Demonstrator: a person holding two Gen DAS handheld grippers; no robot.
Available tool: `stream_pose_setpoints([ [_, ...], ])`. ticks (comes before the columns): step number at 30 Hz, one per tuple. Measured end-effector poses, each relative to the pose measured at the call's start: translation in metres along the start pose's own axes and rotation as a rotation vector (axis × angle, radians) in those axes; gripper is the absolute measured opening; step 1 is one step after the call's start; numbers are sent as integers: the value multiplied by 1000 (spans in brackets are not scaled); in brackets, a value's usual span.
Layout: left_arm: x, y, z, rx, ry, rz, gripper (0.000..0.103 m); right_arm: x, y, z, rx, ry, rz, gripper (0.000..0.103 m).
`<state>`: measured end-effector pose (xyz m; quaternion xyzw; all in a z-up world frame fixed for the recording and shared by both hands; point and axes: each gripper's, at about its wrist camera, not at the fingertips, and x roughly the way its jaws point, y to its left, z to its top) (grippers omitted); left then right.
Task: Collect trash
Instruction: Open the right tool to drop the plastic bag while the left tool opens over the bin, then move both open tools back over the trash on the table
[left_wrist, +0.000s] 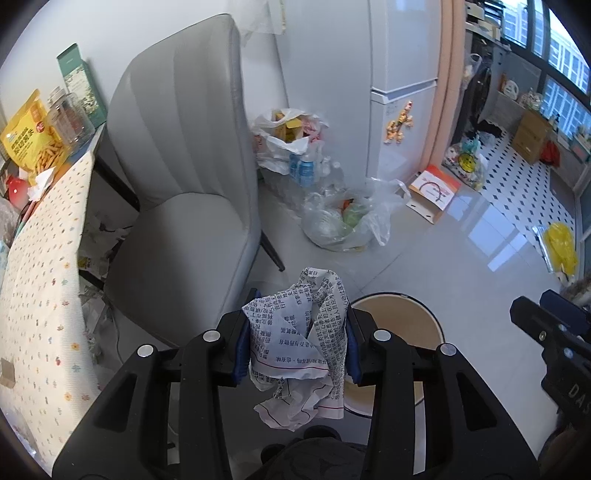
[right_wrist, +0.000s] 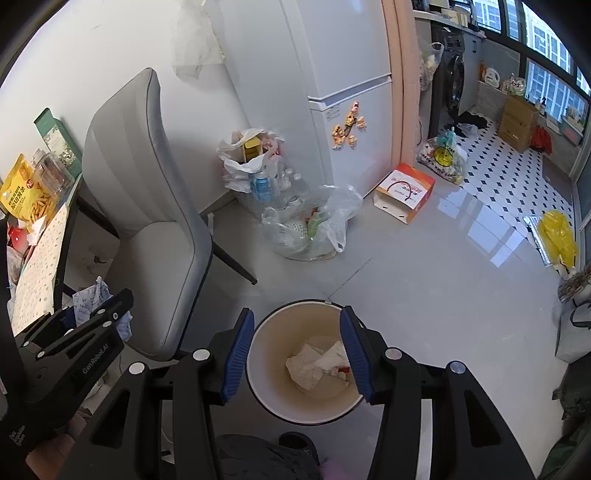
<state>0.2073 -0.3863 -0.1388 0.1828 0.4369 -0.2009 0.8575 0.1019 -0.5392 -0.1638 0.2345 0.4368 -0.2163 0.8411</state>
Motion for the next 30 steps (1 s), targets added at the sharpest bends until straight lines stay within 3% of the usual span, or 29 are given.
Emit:
stream_pose_setpoints([
  [11, -11, -64, 3, 93, -4, -130, 44, -38, -52, -8, 75, -43, -122, 54],
  [12, -12, -68, 3, 101, -4, -143, 47, -42, -58, -7, 84, -48, -131, 54],
  [13, -14, -74, 2, 113, -3, -156, 56, -46, -63, -8, 93, -53, -141, 55],
  [16, -16, -81, 0, 119, -5, -155, 67, -57, -74, -10, 109, -62, -169, 56],
  [22, -30, -75, 1, 95, -22, -174, 86, -73, -85, -15, 121, -80, -192, 57],
  [30, -65, -37, 5, 37, -97, -111, 92, -92, -64, -16, 91, -124, -156, 67],
])
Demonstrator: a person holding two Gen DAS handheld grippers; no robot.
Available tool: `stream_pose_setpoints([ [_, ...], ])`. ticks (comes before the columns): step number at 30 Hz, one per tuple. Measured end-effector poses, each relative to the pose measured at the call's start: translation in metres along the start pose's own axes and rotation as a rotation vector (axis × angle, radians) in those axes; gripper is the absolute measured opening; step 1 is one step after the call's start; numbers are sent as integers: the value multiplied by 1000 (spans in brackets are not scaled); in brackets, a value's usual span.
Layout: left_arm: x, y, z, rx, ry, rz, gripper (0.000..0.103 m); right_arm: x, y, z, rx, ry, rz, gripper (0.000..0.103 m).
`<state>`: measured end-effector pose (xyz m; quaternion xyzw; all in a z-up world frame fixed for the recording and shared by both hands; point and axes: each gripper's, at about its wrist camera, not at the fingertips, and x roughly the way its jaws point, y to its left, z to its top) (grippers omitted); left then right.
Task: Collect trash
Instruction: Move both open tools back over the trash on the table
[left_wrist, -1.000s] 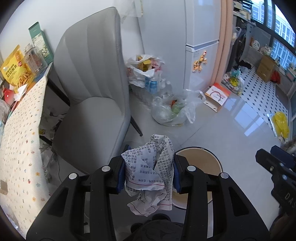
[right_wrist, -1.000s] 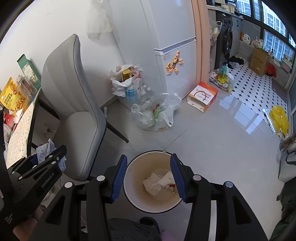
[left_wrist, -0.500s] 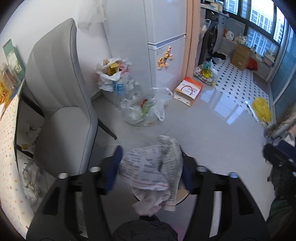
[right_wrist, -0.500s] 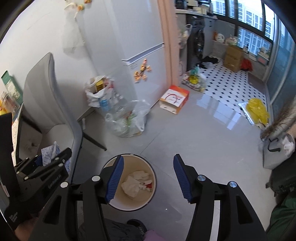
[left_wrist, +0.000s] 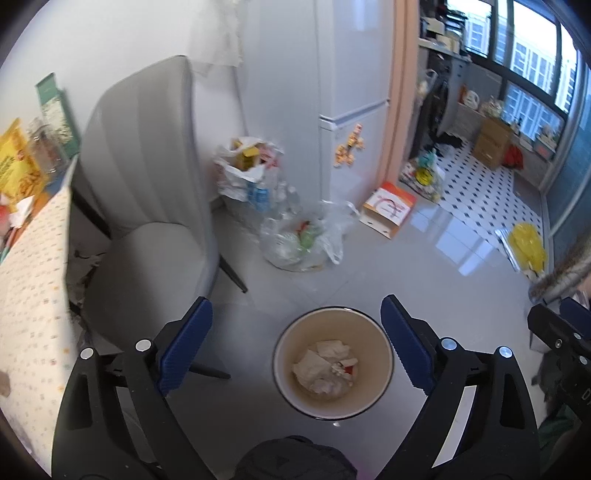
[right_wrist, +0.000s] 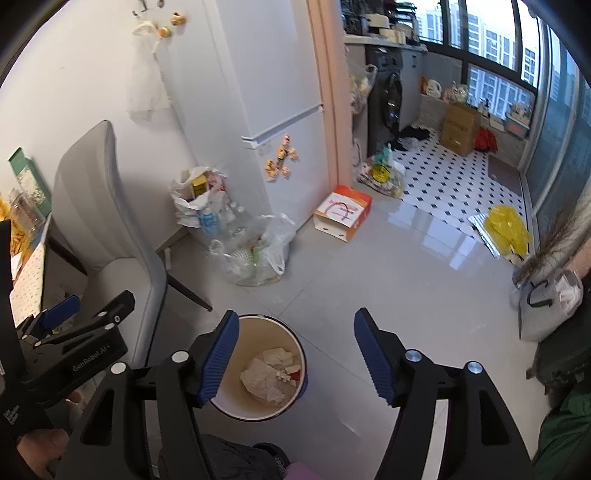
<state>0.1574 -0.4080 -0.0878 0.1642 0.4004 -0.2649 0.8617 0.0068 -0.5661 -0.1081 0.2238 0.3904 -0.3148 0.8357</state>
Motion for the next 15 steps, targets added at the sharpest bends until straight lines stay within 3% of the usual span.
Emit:
stream_pose_setpoints([
  [7, -42, 52, -7, -64, -72, 71, 97, -27, 38, 0, -53, -58, 43, 82],
  [15, -86, 112, -24, -149, -131, 133, 97, -59, 95, -7, -147, -97, 112, 84],
])
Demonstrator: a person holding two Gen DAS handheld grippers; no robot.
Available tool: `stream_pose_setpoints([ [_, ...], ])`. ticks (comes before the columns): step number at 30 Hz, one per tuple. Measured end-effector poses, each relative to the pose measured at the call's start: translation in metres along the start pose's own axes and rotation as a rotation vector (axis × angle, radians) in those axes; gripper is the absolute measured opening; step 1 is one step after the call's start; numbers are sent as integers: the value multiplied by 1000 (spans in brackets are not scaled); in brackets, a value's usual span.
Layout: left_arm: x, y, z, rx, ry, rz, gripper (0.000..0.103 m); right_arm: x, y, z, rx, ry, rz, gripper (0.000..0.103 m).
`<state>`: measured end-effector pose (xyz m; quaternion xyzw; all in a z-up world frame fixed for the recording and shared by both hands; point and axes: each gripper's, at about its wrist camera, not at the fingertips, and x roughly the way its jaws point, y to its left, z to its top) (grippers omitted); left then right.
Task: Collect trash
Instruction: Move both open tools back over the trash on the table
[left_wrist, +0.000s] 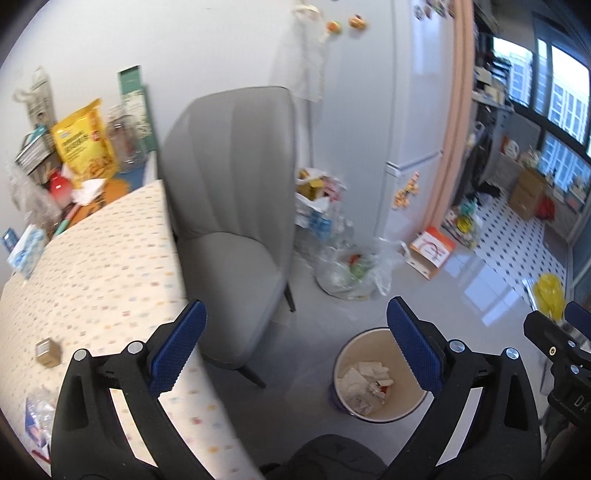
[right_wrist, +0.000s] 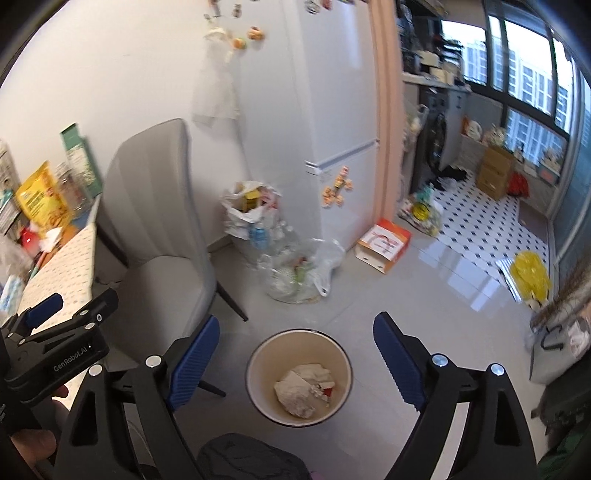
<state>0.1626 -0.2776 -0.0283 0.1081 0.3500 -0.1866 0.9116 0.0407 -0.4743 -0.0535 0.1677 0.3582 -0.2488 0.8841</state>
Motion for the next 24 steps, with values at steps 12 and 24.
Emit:
stream_pose_setpoints([
  [12, -53, 98, -22, -134, -67, 100, 97, -42, 91, -7, -119, -51, 102, 92],
  [24, -96, 181, -59, -259, -99, 194, 97, -78, 173, -28, -224, -95, 185, 94],
])
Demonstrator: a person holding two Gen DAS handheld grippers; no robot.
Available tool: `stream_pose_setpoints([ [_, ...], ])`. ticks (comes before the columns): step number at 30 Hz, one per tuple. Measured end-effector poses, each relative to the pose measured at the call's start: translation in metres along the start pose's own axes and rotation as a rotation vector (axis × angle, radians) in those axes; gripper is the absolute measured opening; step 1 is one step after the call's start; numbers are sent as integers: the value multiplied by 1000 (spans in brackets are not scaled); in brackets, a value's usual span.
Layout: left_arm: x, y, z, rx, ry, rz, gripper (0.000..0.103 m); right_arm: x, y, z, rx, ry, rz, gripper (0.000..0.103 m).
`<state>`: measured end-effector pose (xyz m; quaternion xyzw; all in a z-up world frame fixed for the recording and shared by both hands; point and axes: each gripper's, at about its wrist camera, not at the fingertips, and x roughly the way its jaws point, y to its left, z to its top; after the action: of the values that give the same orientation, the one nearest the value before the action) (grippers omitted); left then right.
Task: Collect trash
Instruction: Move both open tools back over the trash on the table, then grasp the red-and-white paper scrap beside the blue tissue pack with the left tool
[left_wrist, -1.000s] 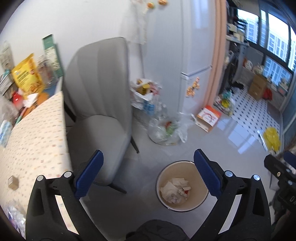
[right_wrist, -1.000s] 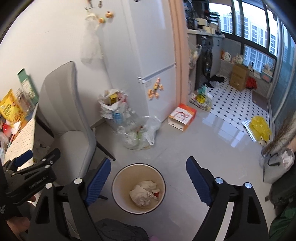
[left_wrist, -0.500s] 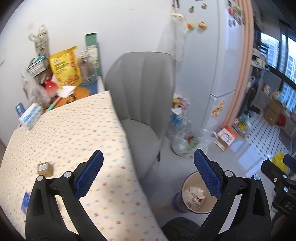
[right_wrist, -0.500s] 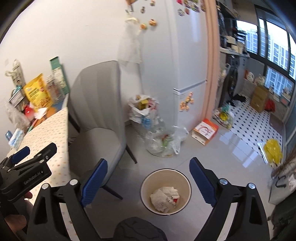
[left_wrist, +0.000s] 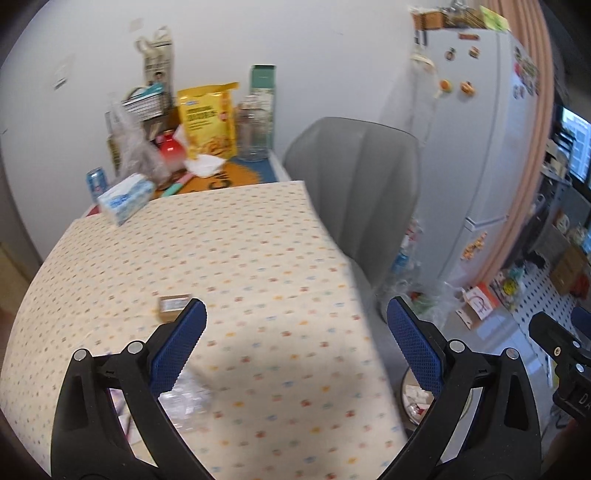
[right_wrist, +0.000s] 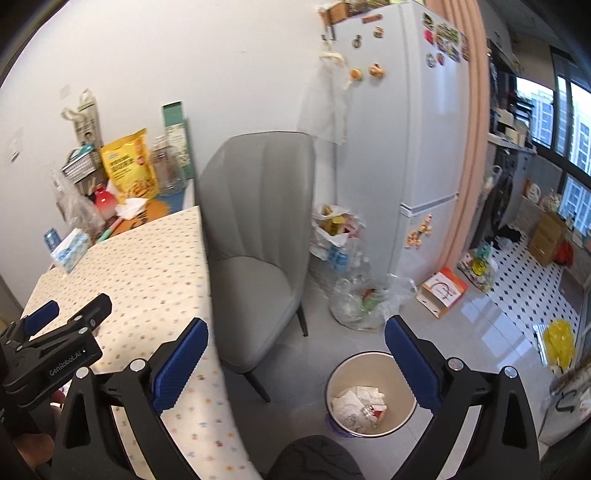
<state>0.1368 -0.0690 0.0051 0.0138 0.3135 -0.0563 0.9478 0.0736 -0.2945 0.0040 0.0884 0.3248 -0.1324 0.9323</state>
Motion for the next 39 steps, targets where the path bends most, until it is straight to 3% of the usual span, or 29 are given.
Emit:
stream_pose_setpoints([
  [18, -53, 112, -46, -133, -21, 151, 97, -38, 112, -38, -191, -6, 147, 95],
  [39, -70, 176, -95, -212, 22, 225, 97, -62, 176, -80, -307, 4, 226, 95],
])
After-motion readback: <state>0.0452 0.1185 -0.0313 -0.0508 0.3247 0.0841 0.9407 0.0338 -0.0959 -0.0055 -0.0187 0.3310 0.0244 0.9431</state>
